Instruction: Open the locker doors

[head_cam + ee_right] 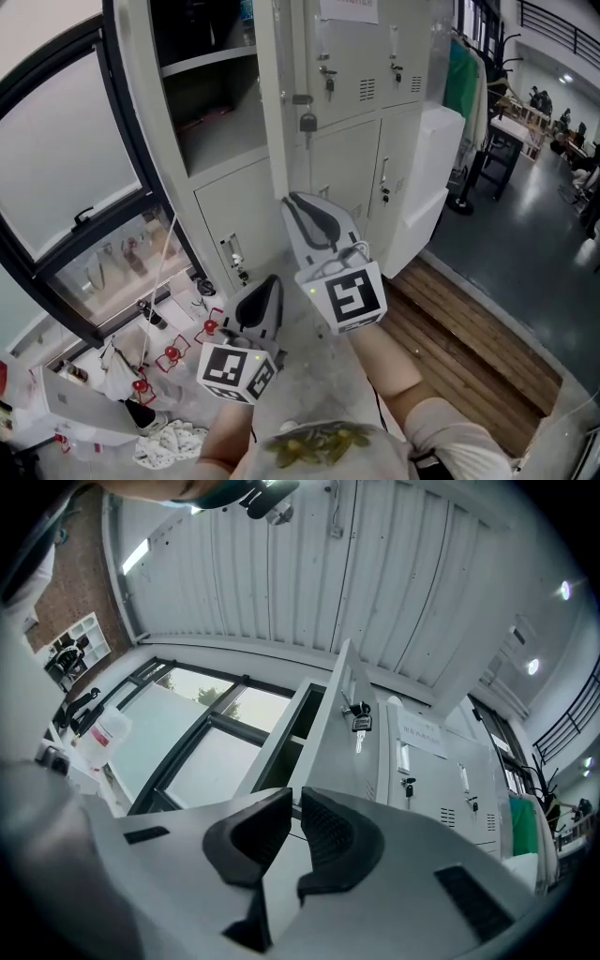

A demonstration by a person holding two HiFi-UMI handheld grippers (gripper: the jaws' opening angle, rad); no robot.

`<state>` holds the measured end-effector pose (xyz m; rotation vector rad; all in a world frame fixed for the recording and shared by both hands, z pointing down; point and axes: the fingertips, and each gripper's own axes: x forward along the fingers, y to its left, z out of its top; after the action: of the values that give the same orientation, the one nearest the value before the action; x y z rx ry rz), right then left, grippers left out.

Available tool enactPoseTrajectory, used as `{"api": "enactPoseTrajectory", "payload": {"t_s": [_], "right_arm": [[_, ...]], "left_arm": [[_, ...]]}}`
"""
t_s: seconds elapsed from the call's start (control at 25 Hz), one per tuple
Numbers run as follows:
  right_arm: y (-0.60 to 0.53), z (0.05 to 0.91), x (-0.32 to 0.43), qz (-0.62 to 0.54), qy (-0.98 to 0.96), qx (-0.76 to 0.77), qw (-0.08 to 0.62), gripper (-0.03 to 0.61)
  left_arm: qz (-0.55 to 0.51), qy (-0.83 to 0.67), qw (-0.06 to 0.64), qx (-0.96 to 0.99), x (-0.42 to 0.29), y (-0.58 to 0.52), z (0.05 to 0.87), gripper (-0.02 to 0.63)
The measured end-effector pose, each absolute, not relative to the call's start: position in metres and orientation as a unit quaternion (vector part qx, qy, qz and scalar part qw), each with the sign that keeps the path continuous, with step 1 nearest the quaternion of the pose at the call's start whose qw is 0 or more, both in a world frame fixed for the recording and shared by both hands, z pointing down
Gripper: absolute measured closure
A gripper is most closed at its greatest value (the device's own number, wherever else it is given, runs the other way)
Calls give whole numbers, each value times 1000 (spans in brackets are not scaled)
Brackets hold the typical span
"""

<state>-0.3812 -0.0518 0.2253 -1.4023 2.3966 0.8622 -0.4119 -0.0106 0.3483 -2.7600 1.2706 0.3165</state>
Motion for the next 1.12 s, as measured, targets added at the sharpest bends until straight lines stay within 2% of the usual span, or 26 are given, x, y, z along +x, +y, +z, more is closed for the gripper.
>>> {"api": "enactPoseTrajectory", "payload": {"t_s": [0.56, 1.12], "right_arm": [[-49, 232, -332, 273, 810, -511, 98, 528], [-50, 232, -300, 256, 803, -527, 111, 531]], "left_arm": [[101, 390, 42, -914, -377, 4, 349, 586], [97, 383, 49, -918, -359, 12, 346, 586]]}}
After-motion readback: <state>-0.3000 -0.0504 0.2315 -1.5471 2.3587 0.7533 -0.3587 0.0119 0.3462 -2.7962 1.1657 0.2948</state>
